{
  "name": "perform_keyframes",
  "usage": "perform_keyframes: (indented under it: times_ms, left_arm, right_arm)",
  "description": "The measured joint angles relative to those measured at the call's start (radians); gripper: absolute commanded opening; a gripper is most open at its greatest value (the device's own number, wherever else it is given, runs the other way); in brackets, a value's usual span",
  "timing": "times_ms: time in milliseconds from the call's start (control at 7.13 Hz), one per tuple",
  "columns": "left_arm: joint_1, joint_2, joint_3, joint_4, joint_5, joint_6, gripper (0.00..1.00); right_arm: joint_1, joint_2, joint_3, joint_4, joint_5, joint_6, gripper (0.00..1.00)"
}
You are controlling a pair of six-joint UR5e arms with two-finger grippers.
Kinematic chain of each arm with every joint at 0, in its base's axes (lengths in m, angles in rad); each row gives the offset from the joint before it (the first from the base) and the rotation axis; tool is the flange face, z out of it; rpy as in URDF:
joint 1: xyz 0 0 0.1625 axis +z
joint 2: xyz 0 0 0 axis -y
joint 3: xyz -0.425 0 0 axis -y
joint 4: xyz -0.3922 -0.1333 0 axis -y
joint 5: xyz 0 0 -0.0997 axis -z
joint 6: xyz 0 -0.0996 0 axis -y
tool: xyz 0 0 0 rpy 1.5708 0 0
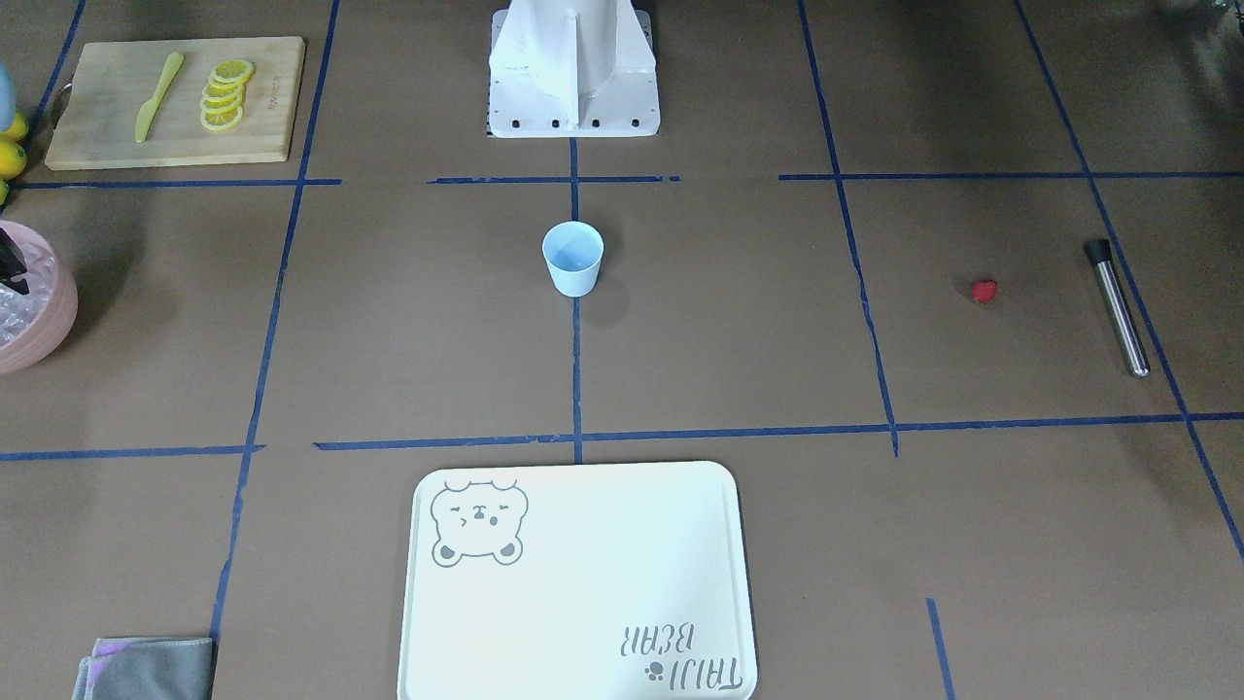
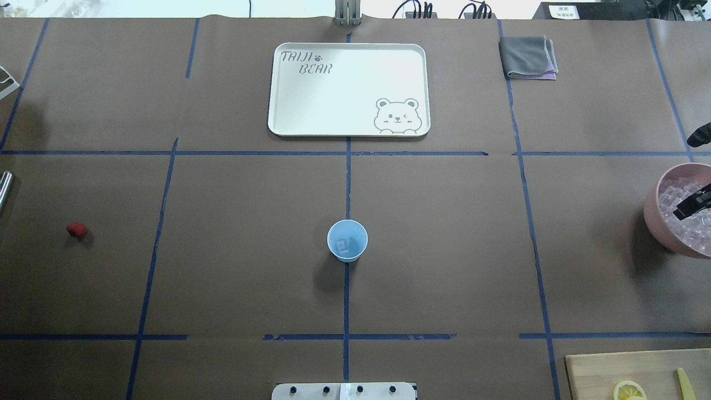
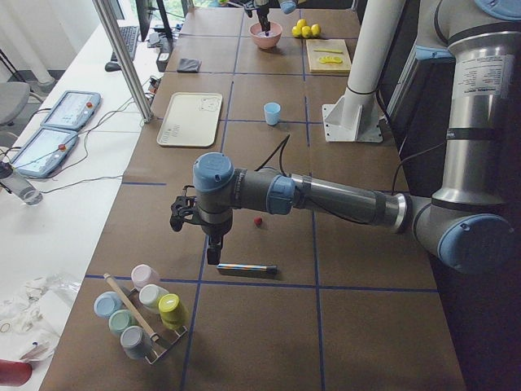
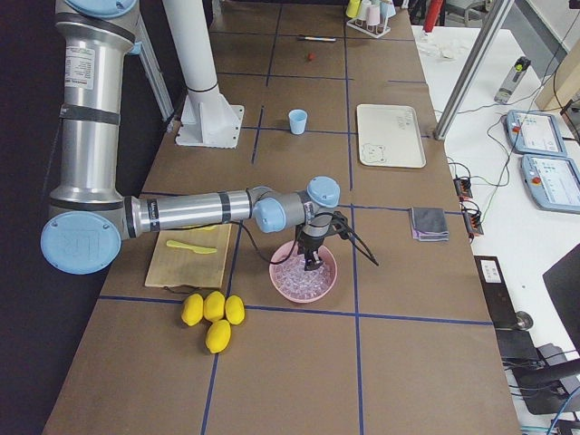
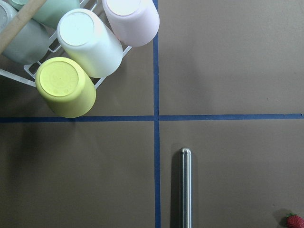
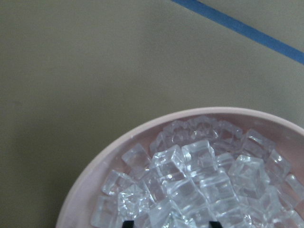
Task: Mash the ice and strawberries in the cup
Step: 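Close the right gripper on another ice cube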
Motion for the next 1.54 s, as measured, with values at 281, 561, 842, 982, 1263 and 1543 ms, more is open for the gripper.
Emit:
perform_keyframes:
  times_ms: [281,561,842,982,1263,1543]
  left_arm:
    - [0.000,0.000,-0.009,0.001,0.000,-0.005,1.00]
    - [0.000,0.000,-0.013,0.001,-0.001,-0.007,1.00]
    - [0.000,0.000,-0.013,0.002,-0.001,-0.008,1.00]
    - [0.000,0.000,-0.013,0.002,-0.001,-0.008,1.00]
    - [0.000,0.000,-0.013,0.002,-0.001,-0.008,1.00]
    - [0.000,0.000,-0.013,0.002,-0.001,-0.008,1.00]
  right_arm:
    - [-0.002,0.000,0.000,0.001,0.000,0.002,0.59]
    - [-0.005,0.000,-0.002,0.000,0.000,0.002,0.59]
    - [-0.007,0.000,-0.006,0.001,0.000,0.002,0.59]
    - [-0.007,0.000,-0.007,0.000,0.000,0.002,0.59]
    - [-0.008,0.000,-0.010,0.000,0.000,0.002,0.59]
    - [-0.008,-0.001,-0.012,0.000,0.001,0.002,0.58]
